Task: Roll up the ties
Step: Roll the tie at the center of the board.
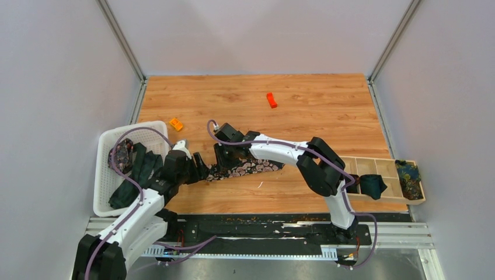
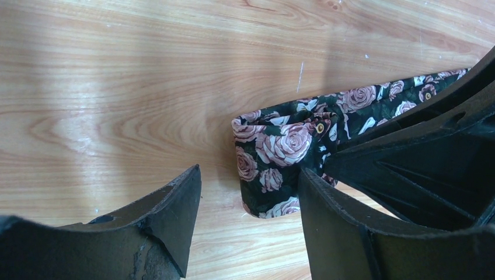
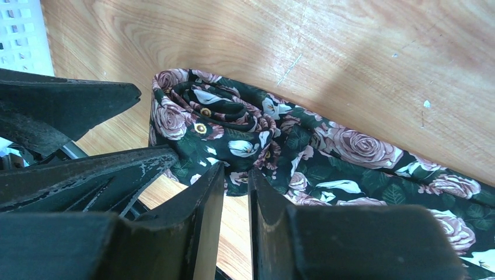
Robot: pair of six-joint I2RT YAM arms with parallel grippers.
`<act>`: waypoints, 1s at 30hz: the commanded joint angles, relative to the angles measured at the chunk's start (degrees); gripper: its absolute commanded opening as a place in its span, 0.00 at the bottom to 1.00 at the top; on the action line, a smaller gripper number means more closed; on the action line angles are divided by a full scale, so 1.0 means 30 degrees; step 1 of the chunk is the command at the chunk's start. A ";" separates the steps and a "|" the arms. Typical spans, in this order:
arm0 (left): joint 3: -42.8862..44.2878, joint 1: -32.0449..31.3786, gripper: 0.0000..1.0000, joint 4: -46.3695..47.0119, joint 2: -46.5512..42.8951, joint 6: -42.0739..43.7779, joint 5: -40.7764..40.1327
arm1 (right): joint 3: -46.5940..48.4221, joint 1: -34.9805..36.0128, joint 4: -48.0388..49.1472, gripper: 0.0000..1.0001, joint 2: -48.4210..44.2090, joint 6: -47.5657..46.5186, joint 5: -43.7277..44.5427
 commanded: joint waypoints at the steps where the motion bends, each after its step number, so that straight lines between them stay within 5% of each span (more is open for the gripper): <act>1: -0.0071 0.0224 0.69 0.1751 0.0519 0.0588 0.1063 | 0.0310 -0.0194 -0.0038 0.22 0.0139 -0.0228 0.0452; 21: -0.0866 0.0608 0.62 0.6348 0.4380 -0.0062 0.3447 | -0.0217 -0.0431 0.0224 0.21 0.0334 -0.0420 0.0047; 30: -0.0795 0.0608 0.37 0.7142 0.5420 0.0009 0.4231 | -0.0268 -0.0487 0.0180 0.21 -0.0118 -0.0630 -0.0012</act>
